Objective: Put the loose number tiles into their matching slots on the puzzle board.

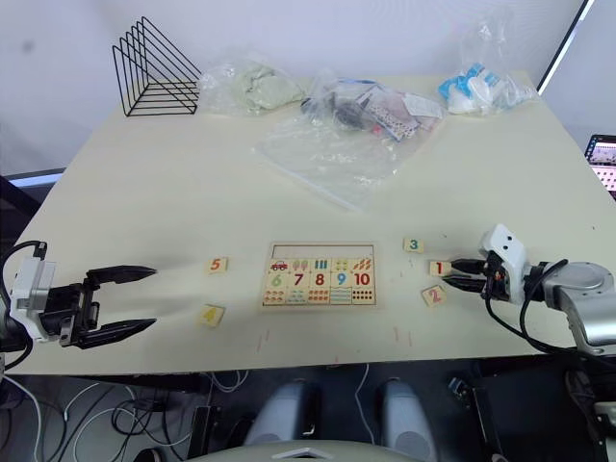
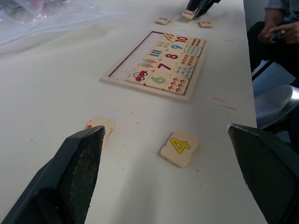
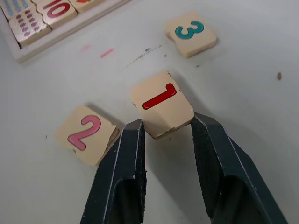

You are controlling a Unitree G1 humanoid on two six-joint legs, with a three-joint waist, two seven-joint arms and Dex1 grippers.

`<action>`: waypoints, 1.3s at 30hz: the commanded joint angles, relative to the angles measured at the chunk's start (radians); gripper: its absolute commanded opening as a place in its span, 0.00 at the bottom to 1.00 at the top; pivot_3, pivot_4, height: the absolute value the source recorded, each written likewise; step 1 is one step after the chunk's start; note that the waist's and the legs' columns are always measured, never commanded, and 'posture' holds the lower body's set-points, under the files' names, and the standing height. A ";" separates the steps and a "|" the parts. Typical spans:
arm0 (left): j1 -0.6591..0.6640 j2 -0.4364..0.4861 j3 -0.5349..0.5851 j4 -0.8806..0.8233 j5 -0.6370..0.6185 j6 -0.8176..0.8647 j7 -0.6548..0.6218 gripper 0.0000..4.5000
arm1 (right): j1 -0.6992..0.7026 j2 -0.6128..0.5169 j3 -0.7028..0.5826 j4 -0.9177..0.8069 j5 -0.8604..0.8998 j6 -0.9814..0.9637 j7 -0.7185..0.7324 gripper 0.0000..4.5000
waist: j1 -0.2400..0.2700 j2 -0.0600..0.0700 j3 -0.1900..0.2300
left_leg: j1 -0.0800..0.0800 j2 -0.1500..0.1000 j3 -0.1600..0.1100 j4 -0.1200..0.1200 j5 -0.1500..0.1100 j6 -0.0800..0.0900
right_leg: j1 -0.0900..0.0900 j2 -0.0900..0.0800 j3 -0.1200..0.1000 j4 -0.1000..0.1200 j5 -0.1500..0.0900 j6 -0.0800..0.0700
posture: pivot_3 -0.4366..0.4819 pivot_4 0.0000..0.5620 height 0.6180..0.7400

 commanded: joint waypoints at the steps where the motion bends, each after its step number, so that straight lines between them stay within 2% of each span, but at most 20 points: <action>1: 0.005 0.007 0.025 0.004 -0.024 -0.030 -0.030 1.00 | -0.039 -0.016 -0.018 -0.070 0.031 0.035 -0.003 0.20 | 0.000 0.000 0.000 | 0.000 0.000 0.000 0.000 0.000 0.000 | 0.000 0.000 0.000 0.000 0.000 0.000 | 0.48 0.27 1.00; 12: 0.032 0.008 0.050 -0.004 -0.033 -0.031 -0.030 1.00 | -0.122 -0.011 0.055 -0.239 0.054 0.209 -0.039 0.20 | -0.001 0.000 0.000 | -0.002 0.001 -0.001 0.000 0.000 0.000 | -0.002 0.000 0.000 0.000 0.000 0.000 | 0.48 0.27 1.00; 22: 0.062 0.006 0.072 -0.019 -0.037 -0.029 -0.030 1.00 | -0.183 -0.009 0.125 -0.299 0.042 0.301 -0.088 0.20 | -0.001 -0.001 0.001 | -0.002 0.002 -0.002 0.000 0.000 0.000 | -0.003 -0.001 0.000 0.000 0.000 0.000 | 0.48 0.27 1.00; 26: 0.074 0.002 0.084 -0.026 -0.035 -0.026 -0.030 1.00 | -0.167 -0.024 0.168 -0.280 -0.003 0.287 -0.099 0.20 | -0.001 -0.002 0.001 | -0.002 0.002 -0.002 0.000 0.000 0.000 | -0.003 -0.001 0.000 0.000 0.000 0.000 | 0.48 0.27 1.00; 39: 0.072 -0.002 0.085 -0.034 -0.032 -0.023 -0.030 1.00 | -0.116 0.026 0.225 -0.271 -0.040 0.298 -0.156 0.20 | -0.001 -0.002 0.002 | -0.003 0.002 -0.001 0.000 0.000 0.000 | -0.003 0.000 0.000 0.000 0.000 0.000 | 0.48 0.27 1.00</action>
